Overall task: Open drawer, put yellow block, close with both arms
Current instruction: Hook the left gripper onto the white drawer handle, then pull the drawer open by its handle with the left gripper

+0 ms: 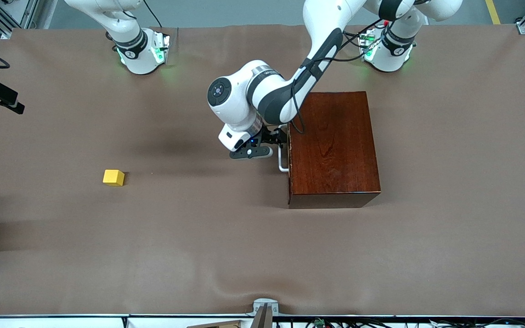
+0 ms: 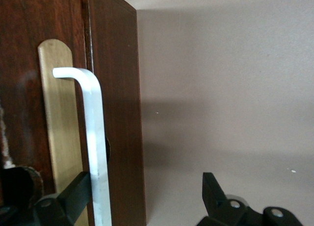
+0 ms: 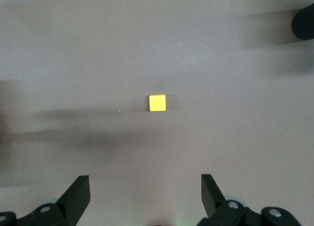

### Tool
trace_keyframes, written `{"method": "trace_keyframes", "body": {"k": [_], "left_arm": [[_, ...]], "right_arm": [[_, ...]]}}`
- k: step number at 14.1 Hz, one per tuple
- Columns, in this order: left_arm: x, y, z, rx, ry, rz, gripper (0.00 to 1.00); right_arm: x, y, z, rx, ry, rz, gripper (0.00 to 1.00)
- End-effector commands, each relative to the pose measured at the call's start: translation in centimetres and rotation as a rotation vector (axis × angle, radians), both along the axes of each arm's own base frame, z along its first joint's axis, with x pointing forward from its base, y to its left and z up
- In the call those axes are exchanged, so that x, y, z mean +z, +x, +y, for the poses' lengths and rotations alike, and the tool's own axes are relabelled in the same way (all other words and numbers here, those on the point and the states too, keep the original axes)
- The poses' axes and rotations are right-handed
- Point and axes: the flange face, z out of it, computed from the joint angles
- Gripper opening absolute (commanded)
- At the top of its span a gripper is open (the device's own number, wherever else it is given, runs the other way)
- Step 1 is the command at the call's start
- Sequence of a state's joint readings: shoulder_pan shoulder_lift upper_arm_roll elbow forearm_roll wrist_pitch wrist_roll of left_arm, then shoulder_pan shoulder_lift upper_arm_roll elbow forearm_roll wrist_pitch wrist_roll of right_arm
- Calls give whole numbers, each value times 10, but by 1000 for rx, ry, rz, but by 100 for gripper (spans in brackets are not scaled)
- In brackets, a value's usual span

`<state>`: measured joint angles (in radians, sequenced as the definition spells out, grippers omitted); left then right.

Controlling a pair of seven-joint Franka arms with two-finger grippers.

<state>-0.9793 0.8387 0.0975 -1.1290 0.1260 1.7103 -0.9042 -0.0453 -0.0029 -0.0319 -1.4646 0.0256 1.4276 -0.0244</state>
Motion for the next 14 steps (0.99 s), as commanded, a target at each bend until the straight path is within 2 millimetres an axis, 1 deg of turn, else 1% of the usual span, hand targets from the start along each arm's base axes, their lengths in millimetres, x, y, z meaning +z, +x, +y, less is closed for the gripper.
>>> {"method": "trace_keyframes", "body": {"k": [1,4,8,14], "left_arm": [[-5,2,-4,-23,14,-14,100],[-7,4,-9,-24,-17,-31,100],[-3,3,-22,4,-95,-68,100],[-4,-9,-42,36,-168,-95,100]], "right_arm": [[3,-2,-3,0,16,-5,100],[3,-2,-3,-1,16,-5,100],[3,-1,-3,-2,16,-3,100],[2,-1,-3,-2,17,-2,100]]}}
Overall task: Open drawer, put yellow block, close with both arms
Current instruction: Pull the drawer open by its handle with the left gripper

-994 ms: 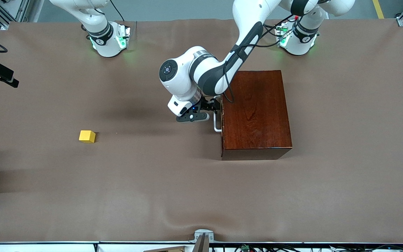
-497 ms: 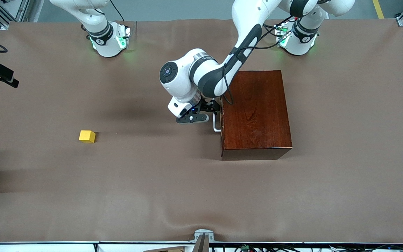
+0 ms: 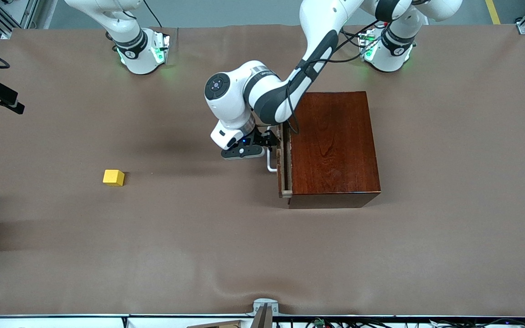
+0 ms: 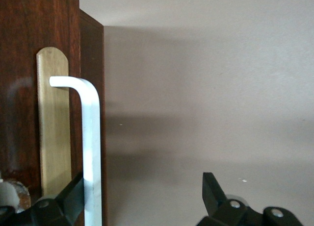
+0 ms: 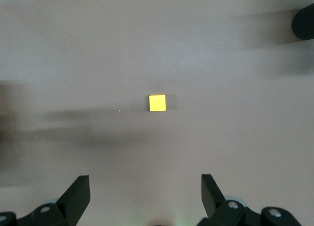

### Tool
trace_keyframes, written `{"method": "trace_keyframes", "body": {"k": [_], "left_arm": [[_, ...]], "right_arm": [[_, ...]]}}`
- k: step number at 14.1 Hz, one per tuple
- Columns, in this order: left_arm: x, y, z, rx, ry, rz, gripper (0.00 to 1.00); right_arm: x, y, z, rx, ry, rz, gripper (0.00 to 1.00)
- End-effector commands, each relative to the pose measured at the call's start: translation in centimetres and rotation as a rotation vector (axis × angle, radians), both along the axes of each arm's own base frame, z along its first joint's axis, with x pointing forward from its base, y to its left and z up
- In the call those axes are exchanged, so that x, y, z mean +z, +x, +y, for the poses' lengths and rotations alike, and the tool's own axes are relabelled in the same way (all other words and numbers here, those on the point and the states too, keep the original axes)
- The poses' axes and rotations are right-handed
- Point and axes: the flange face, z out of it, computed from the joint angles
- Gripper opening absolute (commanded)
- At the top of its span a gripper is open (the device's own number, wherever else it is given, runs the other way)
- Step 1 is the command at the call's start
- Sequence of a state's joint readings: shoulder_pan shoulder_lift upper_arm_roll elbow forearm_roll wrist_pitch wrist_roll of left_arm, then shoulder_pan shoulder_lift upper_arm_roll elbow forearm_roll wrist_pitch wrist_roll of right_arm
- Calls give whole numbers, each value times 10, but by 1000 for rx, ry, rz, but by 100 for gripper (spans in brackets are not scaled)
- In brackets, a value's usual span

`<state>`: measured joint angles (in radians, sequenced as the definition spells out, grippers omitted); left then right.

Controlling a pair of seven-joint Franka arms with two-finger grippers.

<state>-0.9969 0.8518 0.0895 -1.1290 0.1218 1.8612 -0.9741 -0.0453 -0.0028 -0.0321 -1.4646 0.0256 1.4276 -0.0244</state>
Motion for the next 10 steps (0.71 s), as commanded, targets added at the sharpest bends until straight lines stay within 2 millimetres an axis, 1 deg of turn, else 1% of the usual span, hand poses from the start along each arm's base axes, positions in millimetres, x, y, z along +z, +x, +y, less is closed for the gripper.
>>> {"method": "trace_keyframes", "body": {"k": [1,7,10], "left_arm": [[-5,-5,-19,27,-65,-15,100],[2,-5,-31,93,-169,-48,100],[6,-8,-39,123,-214,-72,100]], "right_arm": [[-2,2,-3,-2,18,7,100],[-3,3,-3,1,15,7,100],[-3,2,-4,0,15,7,100]]}}
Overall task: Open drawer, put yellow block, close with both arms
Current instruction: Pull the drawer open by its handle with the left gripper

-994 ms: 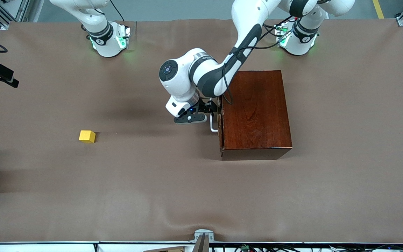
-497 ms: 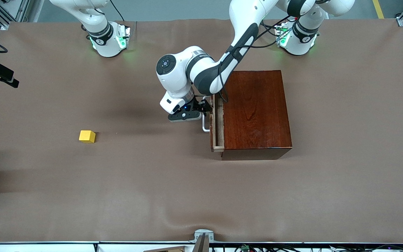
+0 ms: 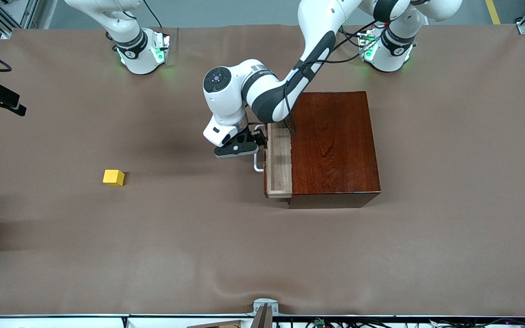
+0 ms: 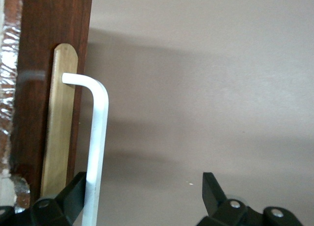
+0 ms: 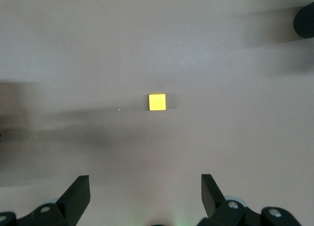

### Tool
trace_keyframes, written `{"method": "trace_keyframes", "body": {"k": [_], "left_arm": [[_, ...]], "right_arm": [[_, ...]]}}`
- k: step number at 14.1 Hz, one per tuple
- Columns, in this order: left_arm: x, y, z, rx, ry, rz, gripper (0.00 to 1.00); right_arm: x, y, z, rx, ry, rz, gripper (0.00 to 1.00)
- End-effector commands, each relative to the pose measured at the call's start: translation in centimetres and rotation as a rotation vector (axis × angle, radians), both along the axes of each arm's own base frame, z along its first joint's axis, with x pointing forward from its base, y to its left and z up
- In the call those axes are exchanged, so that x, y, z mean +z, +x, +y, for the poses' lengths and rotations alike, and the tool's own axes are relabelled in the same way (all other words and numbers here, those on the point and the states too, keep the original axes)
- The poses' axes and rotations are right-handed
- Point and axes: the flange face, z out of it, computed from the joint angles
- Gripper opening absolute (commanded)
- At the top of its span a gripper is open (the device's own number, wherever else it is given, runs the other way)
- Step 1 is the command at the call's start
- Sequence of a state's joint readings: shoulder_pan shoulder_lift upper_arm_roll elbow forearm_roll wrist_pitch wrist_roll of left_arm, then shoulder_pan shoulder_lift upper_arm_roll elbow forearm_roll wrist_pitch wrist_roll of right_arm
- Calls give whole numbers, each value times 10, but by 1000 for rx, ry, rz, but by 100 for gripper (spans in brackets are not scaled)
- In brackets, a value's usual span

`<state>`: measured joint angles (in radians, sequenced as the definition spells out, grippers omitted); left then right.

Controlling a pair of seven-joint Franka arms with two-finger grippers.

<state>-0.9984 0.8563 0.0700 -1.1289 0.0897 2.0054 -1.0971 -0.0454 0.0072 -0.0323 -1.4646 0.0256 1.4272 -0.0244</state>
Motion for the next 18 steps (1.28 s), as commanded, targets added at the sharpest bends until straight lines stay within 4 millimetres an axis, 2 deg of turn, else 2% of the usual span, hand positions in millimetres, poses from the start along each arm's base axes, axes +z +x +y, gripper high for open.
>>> {"method": "trace_keyframes", "body": {"k": [1,3,12,15,16,18], "left_arm": [[0,-4,-18,32,-69,-20,100],[7,-3,-22,53,-114,-29,100],[11,-6,-35,97,-201,-41,100],[20,-4,-31,102,-195,-44,100],[32,1,-26,109,-189,-51,100],[45,1,-19,117,-157,-30,100]], "right_arm": [[3,-1,-3,3,13,-3,100],[3,-1,-1,6,5,-2,100],[3,0,-4,0,8,-6,100],[2,0,-5,-4,11,-4,100],[2,-1,-6,-7,11,-3,100],[2,-1,-7,-7,11,-1,100]]}}
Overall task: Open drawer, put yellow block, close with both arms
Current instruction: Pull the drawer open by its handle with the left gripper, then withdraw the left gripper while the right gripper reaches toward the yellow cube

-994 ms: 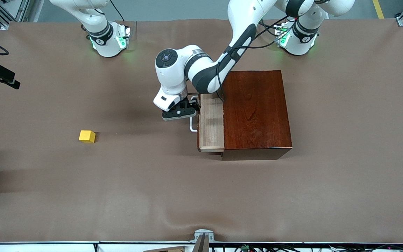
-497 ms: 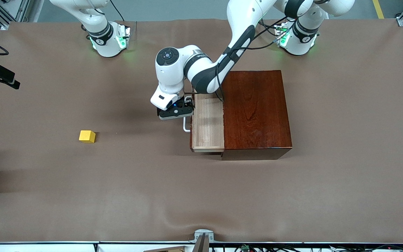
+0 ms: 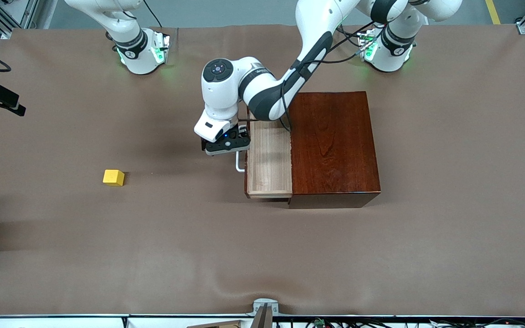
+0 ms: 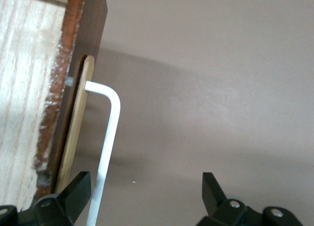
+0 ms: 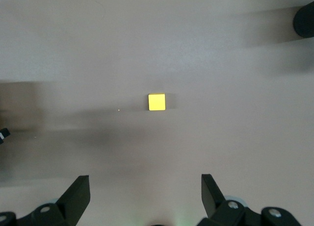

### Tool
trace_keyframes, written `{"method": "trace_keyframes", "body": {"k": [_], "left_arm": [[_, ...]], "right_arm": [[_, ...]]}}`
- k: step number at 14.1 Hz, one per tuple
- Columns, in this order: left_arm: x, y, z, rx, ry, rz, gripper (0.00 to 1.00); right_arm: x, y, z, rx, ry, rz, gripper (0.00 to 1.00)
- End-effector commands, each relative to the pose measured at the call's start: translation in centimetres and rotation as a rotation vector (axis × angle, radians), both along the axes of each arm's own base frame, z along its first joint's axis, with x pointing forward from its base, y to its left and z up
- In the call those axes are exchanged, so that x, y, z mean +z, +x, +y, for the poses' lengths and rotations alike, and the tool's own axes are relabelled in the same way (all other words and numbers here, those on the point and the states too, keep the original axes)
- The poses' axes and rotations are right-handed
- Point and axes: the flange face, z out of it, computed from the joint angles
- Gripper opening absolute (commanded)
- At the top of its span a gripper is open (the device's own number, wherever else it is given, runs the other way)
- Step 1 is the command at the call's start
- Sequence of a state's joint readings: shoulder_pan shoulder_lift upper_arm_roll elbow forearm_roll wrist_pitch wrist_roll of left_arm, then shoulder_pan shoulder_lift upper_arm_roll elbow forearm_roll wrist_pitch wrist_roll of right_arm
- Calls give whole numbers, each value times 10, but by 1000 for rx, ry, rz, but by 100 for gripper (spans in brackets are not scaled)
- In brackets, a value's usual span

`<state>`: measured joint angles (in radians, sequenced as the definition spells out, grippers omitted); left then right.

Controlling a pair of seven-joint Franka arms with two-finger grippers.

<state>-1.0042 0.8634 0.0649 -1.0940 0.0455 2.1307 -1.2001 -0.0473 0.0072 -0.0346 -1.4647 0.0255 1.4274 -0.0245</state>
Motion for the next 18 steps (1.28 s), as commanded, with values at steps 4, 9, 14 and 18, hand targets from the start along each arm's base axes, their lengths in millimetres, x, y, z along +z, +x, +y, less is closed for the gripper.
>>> {"method": "trace_keyframes", "body": {"k": [4,9,14,18], "left_arm": [[107,5,32,50,38,15,100],[240,55,175,95,134,88,100],[304,94,320,-50,185,162,100],[323,98,421,-147,181,188,100]], "right_arm": [[2,-1,-6,-2,3,0,100],[-2,3,-10,-9,-4,2,100],[-11,7,-27,-46,5,4,100],[-44,33,-26,-29,-27,19,100]]}}
